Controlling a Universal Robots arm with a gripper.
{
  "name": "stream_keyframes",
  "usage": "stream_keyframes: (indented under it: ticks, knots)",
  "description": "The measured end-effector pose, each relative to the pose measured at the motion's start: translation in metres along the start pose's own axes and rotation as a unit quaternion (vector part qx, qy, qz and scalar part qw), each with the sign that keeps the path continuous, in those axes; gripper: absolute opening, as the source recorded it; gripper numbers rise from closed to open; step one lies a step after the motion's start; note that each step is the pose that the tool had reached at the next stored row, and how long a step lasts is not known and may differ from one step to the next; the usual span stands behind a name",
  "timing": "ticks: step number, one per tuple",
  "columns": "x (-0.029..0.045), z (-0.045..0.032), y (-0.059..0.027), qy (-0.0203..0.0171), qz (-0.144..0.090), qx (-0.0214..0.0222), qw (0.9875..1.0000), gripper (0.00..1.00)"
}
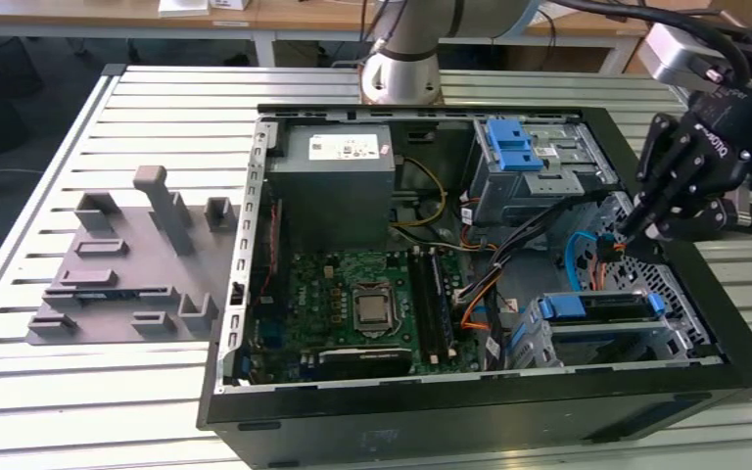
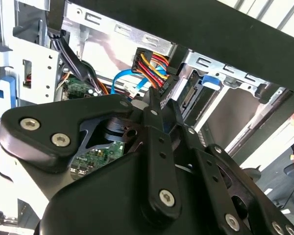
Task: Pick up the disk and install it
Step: 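Insert the first disk wire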
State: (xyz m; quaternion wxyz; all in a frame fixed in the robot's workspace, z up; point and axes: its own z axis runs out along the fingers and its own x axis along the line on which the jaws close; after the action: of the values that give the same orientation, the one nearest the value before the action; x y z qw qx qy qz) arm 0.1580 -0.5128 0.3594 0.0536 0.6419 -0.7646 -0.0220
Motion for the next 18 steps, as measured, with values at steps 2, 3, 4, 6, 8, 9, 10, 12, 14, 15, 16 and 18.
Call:
stream_keyframes:
  ticks: [2,3,4,6,8,9,10,12,14,15,16,18]
  knots:
    - [-0.0017,0.0012,-0.0005,0.0008,0.002,-0.0004,1.0,0.25]
    - [-0.0021,0.0019,-0.0008,0.001,0.003,-0.0004,1.0,0.25]
    - [-0.0023,0.0025,-0.001,0.0016,0.004,-0.0003,1.0,0.25]
    - [-0.0024,0.0036,-0.0013,0.0049,0.006,0.0002,1.0,0.25]
    - [-0.0026,0.004,-0.0018,0.0105,0.008,0.0011,0.9999,0.25]
    - [-0.0028,0.0042,-0.0022,0.0129,0.009,0.0016,0.9999,0.25]
    - [-0.0029,0.0043,-0.0027,0.0142,0.009,0.0018,0.9999,0.25]
    - [-0.0037,0.0044,-0.0041,0.0152,0.01,0.0019,0.9998,0.25]
    - [-0.0047,0.0046,-0.0055,0.0155,0.01,0.002,0.9998,0.25]
    - [-0.005,0.0046,-0.006,0.016,0.01,0.002,0.9998,0.25]
    - [-0.0053,0.0046,-0.0064,0.0168,0.011,0.0022,0.9998,0.25]
    - [-0.0056,0.0048,-0.0068,0.0192,0.011,0.0026,0.9998,0.25]
